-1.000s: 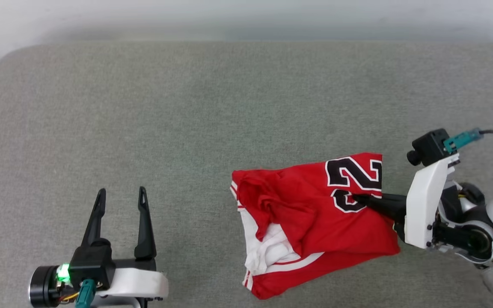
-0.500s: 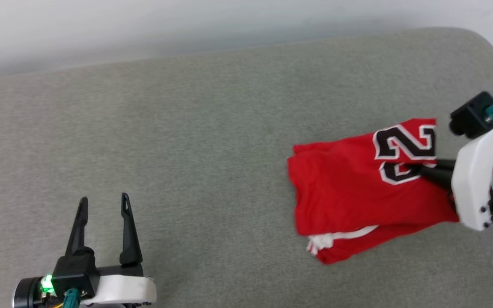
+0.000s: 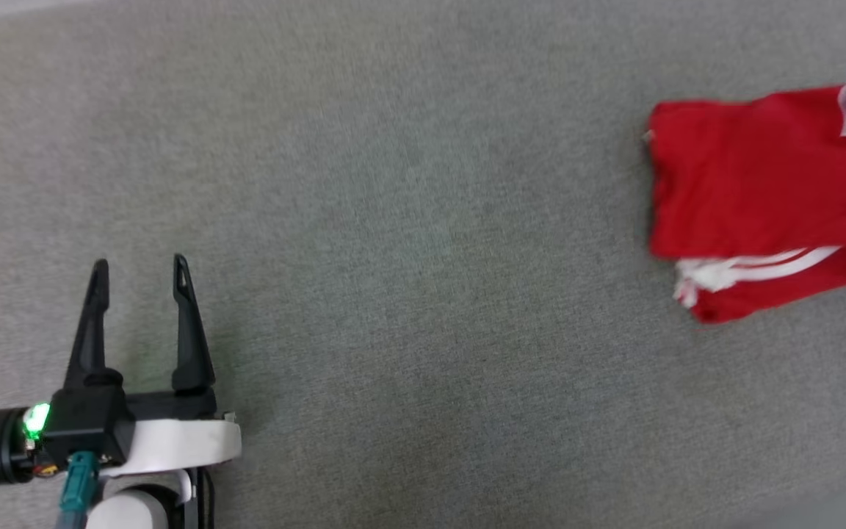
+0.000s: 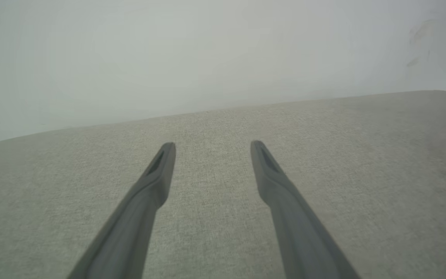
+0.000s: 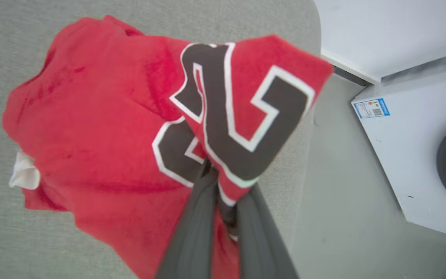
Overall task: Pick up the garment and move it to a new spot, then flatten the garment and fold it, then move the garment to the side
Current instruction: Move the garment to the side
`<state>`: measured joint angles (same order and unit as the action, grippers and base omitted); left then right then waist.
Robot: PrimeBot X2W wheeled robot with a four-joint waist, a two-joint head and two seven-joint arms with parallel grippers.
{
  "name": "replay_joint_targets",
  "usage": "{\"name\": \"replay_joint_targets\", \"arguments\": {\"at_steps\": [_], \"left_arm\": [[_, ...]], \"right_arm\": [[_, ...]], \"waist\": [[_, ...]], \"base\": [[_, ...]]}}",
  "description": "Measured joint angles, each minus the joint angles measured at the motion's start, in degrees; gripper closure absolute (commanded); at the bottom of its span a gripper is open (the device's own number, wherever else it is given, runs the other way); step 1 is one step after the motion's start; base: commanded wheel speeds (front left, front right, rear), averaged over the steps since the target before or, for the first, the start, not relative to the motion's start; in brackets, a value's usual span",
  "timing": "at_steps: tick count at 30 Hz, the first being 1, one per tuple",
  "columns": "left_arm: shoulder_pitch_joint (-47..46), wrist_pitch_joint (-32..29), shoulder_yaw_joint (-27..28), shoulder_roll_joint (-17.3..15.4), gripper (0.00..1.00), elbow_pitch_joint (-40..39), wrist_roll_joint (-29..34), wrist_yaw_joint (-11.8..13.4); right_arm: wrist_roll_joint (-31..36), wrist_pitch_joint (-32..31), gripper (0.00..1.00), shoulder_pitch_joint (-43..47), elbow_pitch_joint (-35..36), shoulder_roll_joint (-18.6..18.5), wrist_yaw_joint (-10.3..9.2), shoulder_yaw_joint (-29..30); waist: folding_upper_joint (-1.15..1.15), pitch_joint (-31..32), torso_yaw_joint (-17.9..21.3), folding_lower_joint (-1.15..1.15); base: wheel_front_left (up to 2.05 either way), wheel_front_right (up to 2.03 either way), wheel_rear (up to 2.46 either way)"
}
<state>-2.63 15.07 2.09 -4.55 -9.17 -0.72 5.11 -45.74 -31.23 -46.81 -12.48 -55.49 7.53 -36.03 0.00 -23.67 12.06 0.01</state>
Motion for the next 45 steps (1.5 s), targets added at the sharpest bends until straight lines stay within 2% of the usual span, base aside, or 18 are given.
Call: {"name": "replay_joint_targets", "arguments": {"at_steps": [3, 9, 16, 19, 21, 28, 33, 40, 45], "left_arm": [[-1.2, 0.0, 0.3, -0.5, 0.0, -0.8, 0.1, -0.1], [-3.6, 0.0, 0.8, -1.6, 0.0, -2.1, 0.4, -0.6], [-5.3, 0.0, 1.5, -2.3, 0.0, -3.7, 0.5, -0.5], [-5.7, 0.1, 1.5, -2.5, 0.0, -3.8, 0.5, -0.5], [-5.9, 0.1, 1.5, -2.5, 0.0, -3.5, 0.5, -0.5], [-4.8, 0.0, 1.5, -1.9, 0.0, -2.1, 0.4, 0.5], [-2.4, 0.0, 1.4, -0.7, 0.0, -1.7, -0.2, 1.0], [2.5, 0.0, 1.4, 0.4, 0.0, -1.0, -1.1, 1.7], [4.4, 0.0, 0.2, 1.0, 0.0, 0.1, -1.1, 1.7]], "right_arm": [[2.0, 1.3, 1.0, -2.0, -4.6, -1.0, -0.01, 0.9], [5.7, 2.9, 1.0, -5.8, -13.8, -0.6, 0.0, 4.5], [10.0, 4.9, 1.0, -8.4, -22.6, 1.7, 0.0, 10.0], [12.7, 6.7, 1.0, -9.0, -25.1, 3.9, 0.0, 11.8], [14.8, 8.1, 0.0, -9.6, -26.9, 5.4, 0.0, 13.3], [24.3, 14.3, 0.0, -11.7, -28.7, 9.8, -0.01, 17.9], [32.3, 23.1, 0.0, -12.1, -25.4, 13.0, -0.01, 21.2], [39.0, 39.2, 0.0, -8.2, -20.2, 22.9, -0.01, 28.5], [40.0, 44.9, 0.0, -2.3, -16.1, 30.0, -0.01, 30.4]], "waist": [[0.0, -3.0, 0.4, 0.0], [0.0, -8.3, 0.9, 0.0], [0.0, -13.0, 1.1, 0.0], [0.0, -14.0, 1.0, 0.0], [0.0, -13.8, 0.9, 0.0], [0.0, -9.5, 0.5, 0.0], [0.0, -4.8, -0.2, -0.01], [0.0, 2.3, -1.9, -0.01], [0.0, 6.4, -3.9, -0.01]], "base": [[0.0, 0.0, 0.0], [0.0, 0.0, 0.0], [0.0, 0.0, 0.0], [0.0, 0.0, 0.0], [0.0, 0.0, 0.0], [0.0, 0.0, 0.0], [0.0, 0.0, 0.0], [0.0, 0.0, 0.0], [0.0, 0.0, 0.0]]}}
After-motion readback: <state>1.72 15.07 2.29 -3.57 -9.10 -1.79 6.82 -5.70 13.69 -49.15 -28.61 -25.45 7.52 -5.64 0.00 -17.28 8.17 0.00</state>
